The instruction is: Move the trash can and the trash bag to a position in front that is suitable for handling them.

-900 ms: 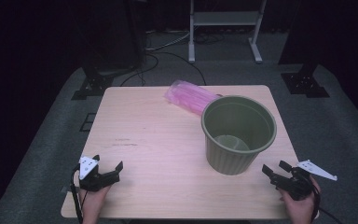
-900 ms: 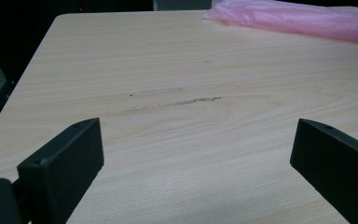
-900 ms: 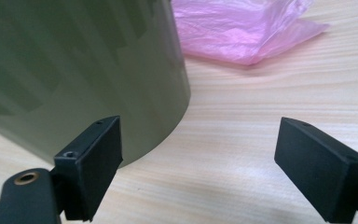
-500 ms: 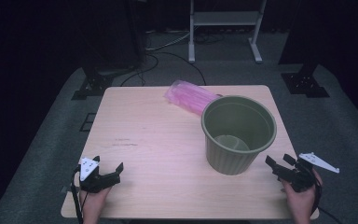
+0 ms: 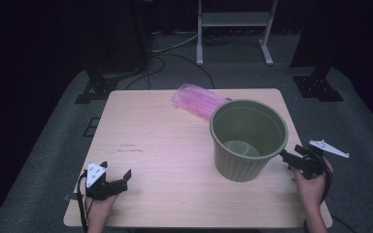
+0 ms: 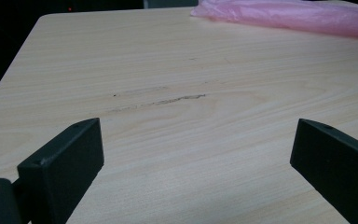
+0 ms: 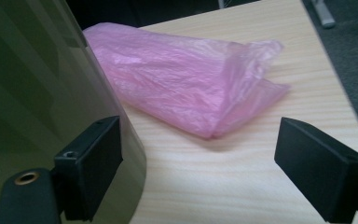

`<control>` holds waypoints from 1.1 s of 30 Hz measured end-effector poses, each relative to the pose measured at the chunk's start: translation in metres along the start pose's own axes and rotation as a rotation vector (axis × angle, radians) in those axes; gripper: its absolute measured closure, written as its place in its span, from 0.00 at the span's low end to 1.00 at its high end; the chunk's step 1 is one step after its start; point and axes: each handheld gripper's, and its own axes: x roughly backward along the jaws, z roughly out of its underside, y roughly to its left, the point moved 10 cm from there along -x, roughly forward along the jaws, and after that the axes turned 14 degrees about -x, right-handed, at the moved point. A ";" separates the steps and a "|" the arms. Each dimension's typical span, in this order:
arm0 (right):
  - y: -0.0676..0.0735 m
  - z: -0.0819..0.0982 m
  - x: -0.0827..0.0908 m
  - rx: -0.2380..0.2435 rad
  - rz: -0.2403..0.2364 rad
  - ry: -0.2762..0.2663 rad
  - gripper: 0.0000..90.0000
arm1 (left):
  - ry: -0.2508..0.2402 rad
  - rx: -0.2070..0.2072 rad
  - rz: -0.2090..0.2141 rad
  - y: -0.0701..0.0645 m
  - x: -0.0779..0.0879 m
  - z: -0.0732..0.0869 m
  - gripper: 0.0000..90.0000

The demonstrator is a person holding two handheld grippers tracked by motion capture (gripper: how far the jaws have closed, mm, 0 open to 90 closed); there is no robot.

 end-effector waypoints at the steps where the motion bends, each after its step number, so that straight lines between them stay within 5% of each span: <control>1: 0.002 0.000 -0.003 0.005 -0.005 0.006 0.16 | 0.000 0.003 -0.002 0.001 0.000 0.000 0.02; 33: 0.118 0.030 -0.071 0.181 -0.162 0.166 0.18 | -0.001 0.021 0.005 0.003 0.000 0.002 0.02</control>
